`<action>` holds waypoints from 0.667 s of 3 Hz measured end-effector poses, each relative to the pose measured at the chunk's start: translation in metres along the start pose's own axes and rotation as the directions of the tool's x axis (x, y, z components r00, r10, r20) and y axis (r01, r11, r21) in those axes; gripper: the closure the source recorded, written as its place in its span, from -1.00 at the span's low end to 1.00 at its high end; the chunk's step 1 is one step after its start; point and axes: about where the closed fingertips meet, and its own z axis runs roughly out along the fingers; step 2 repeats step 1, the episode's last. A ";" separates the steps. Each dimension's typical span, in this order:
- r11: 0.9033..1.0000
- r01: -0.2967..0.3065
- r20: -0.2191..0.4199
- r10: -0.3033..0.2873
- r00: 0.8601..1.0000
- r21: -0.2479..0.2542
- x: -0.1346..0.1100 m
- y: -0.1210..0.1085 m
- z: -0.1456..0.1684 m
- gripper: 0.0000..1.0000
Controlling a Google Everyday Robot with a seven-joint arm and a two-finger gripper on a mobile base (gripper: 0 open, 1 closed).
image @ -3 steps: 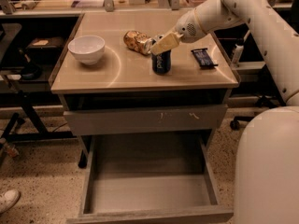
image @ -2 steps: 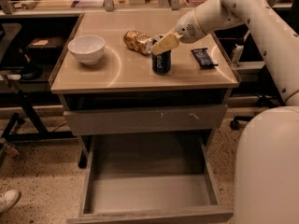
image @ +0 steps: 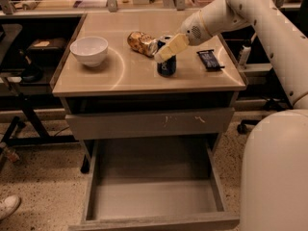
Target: Pick pepsi can from middle drawer and place on counter
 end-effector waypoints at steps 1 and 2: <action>1.000 0.000 0.000 0.000 1.000 0.000 0.000 0.000 0.000 -1.00; 1.000 0.000 0.000 0.000 1.000 0.000 0.000 0.000 0.000 -1.00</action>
Offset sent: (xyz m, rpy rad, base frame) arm 0.0000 0.0000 0.0000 0.0000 0.0000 0.0000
